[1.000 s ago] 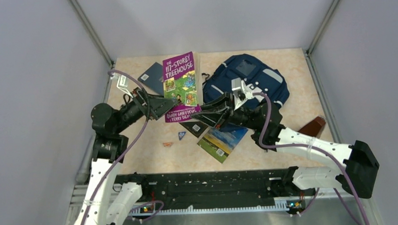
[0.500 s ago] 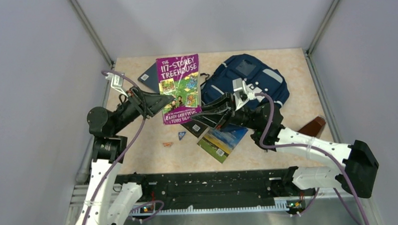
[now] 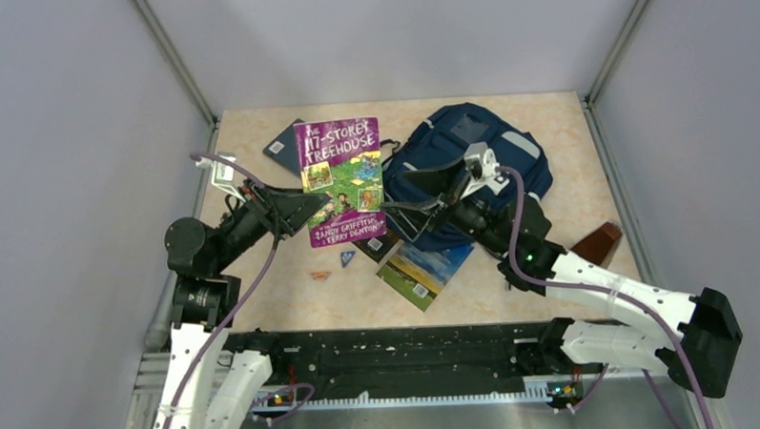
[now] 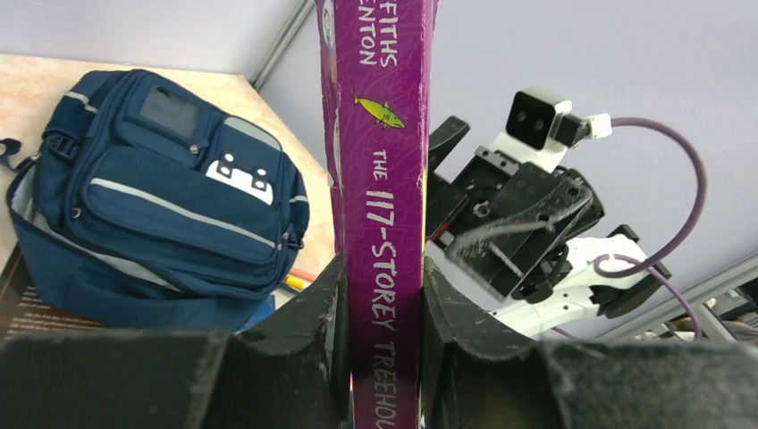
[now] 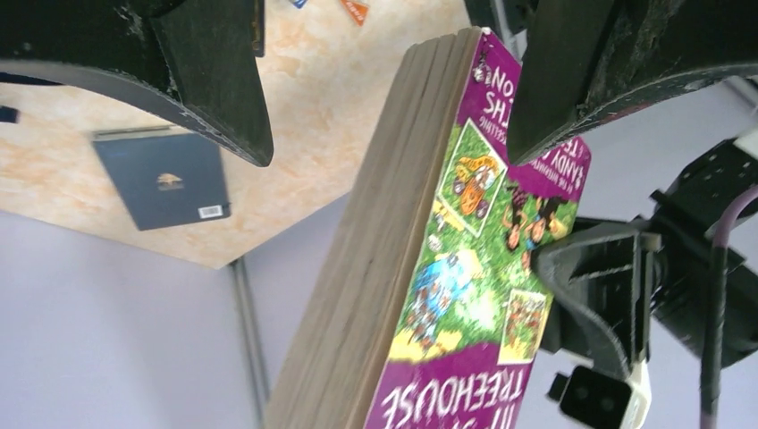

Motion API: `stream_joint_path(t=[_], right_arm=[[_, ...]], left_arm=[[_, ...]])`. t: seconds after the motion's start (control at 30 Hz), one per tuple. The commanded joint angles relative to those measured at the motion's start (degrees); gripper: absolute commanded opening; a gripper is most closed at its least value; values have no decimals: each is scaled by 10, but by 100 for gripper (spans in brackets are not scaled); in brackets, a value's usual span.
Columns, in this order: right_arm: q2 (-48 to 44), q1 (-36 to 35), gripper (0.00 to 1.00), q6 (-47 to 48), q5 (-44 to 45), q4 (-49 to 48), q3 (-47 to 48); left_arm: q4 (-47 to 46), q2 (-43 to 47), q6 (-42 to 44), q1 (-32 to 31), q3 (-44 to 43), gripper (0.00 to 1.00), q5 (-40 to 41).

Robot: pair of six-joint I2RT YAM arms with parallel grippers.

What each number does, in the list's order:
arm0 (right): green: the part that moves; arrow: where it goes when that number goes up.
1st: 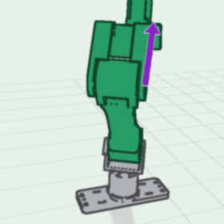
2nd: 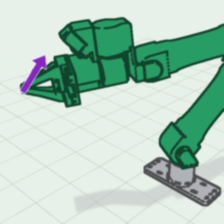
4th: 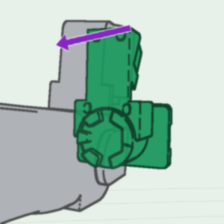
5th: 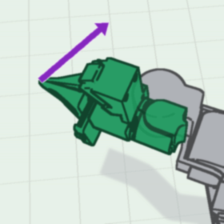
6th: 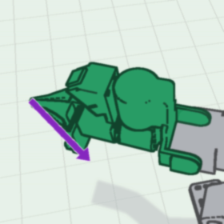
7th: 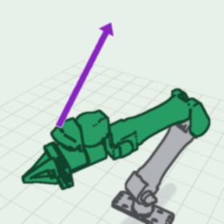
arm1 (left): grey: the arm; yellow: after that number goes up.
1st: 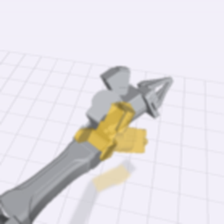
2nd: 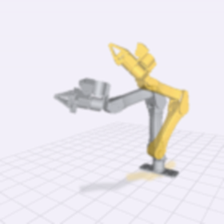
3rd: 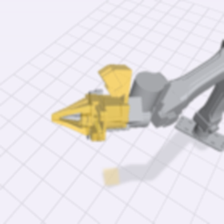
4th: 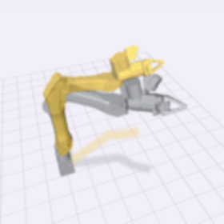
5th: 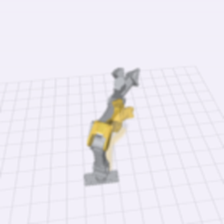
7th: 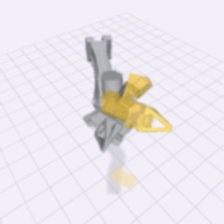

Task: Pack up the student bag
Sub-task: Pick up the book from the center of the board.

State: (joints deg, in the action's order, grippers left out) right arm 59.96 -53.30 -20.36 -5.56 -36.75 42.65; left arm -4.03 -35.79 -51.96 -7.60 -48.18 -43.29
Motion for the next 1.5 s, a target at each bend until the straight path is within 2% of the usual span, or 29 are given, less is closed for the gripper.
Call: stream_joint_path(t=[0.0, 0.23, 0.57, 0.67, 0.77, 0.87, 1.07, 1.13, 1.23, 1.27, 1.37, 1.4, 1.47], right_arm=[[-18, 33, 99, -8, 2, 37, 19], [40, 49, 99, -35, -130, 46, 77], [121, 62, 99, -100, -245, 6, 128], [145, 61, 98, -123, -293, -25, 142], [162, 61, 92, -165, -349, -83, 148], [168, 61, 78, -195, -380, -135, 145], [147, 60, 18, -174, -344, -113, 131], [132, 62, 2, -156, -317, -93, 122], [101, 65, 0, -120, -257, -35, 110], [88, 67, 0, -102, -233, -4, 109], [44, 80, 0, -49, -119, 115, 107], [32, 85, 0, -34, -66, 157, 107], [10, 103, 0, -16, 15, 226, 104]], left_arm=[[-40, 8, 32, -1, 4, 0, 17], [-64, 15, 43, -1, 13, 0, -22], [-117, 36, 36, -1, 22, 0, -82], [-128, 42, 40, -1, 24, 0, -88], [-120, 43, 54, -1, 28, 0, -86], [-107, 41, 72, -1, 34, 0, -80], [-71, 32, 111, -1, 37, 0, -65], [-45, 27, 138, -1, 34, 0, -58], [26, 11, 196, -1, 22, 0, -33], [58, 4, 216, -1, 17, 14, -17], [118, -21, 255, -7, 14, 79, 36], [126, -27, 260, -11, 17, 90, 57], [128, -42, 270, -27, 30, 94, 102]])
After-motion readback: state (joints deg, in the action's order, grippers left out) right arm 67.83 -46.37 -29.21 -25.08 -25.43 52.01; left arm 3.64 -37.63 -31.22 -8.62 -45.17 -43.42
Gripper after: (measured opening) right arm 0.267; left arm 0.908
